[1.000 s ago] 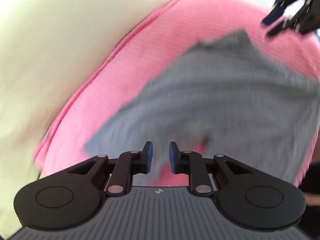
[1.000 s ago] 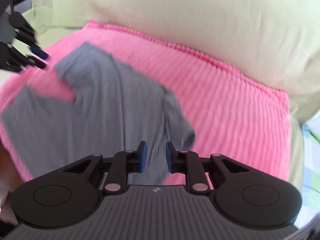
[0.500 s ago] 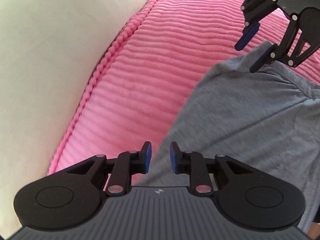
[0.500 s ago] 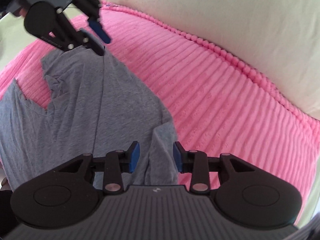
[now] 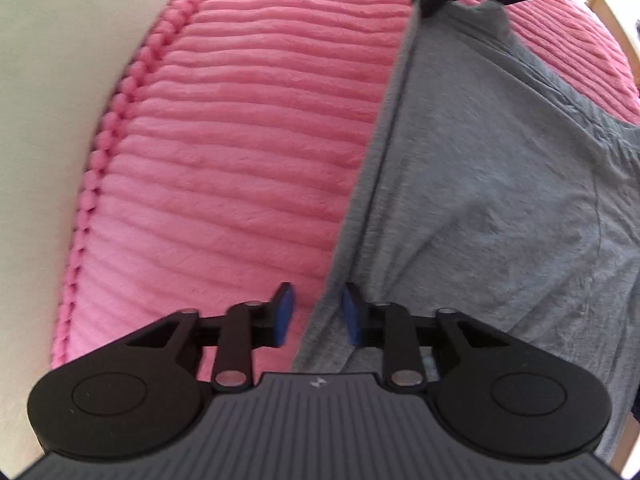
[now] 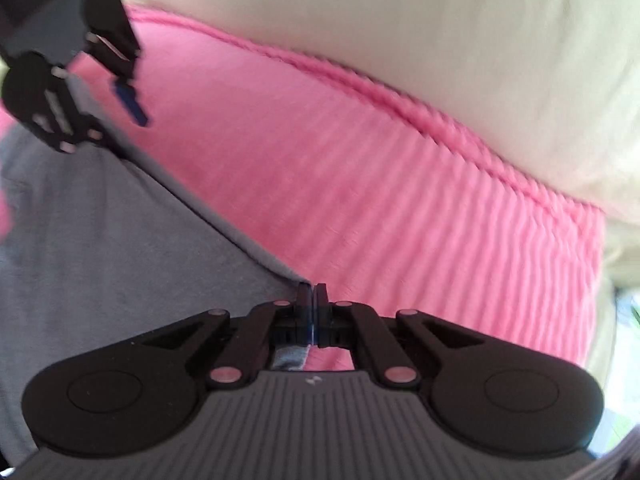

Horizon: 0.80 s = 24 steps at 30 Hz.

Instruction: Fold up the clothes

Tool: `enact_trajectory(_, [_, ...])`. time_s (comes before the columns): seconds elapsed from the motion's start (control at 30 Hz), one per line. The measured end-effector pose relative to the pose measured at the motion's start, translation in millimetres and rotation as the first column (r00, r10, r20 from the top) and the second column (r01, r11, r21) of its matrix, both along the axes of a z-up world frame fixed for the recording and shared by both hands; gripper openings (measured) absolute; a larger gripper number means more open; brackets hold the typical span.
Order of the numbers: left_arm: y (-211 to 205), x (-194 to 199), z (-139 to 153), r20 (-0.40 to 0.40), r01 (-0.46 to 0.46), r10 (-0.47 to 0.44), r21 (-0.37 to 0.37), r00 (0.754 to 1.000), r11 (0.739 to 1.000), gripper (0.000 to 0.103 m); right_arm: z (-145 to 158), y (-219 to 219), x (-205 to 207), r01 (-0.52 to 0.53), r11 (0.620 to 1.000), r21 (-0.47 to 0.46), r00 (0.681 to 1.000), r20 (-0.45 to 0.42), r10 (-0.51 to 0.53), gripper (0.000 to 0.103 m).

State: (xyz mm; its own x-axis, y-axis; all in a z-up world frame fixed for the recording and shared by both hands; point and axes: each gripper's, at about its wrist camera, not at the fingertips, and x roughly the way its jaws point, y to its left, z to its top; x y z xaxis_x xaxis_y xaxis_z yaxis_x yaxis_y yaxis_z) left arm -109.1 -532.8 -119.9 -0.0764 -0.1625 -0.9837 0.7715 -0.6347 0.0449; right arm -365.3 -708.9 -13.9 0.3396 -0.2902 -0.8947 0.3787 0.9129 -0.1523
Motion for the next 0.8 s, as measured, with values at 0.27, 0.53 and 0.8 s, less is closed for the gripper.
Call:
enact_trajectory(0.27, [-3.3, -5.5, -1.2, 0.030, 0.038, -0.037, -0.032, 0.999, 0.999, 0.000, -4.0, -7.5, -9.2, 0.017, 0.990, 0.137, 0.999, 0.032, -0.021, 0.026])
enact_trajectory(0.53, [-14.8, -4.1, 1.6, 0.121, 0.016, -0.001, -0.124, 0.993, 0.992, 0.000, 14.2, -26.0, -20.2, 0.060, 0.996, 0.066, 0.995, 0.070, -0.065, 0.000])
enact_trajectory(0.8, [-25.1, -3.8, -4.9, 0.189, -0.083, 0.115, -0.173, 0.975, 0.982, 0.009, -0.5, -28.5, -28.1, 0.126, 0.992, 0.011, 0.992, 0.010, -0.126, 0.039])
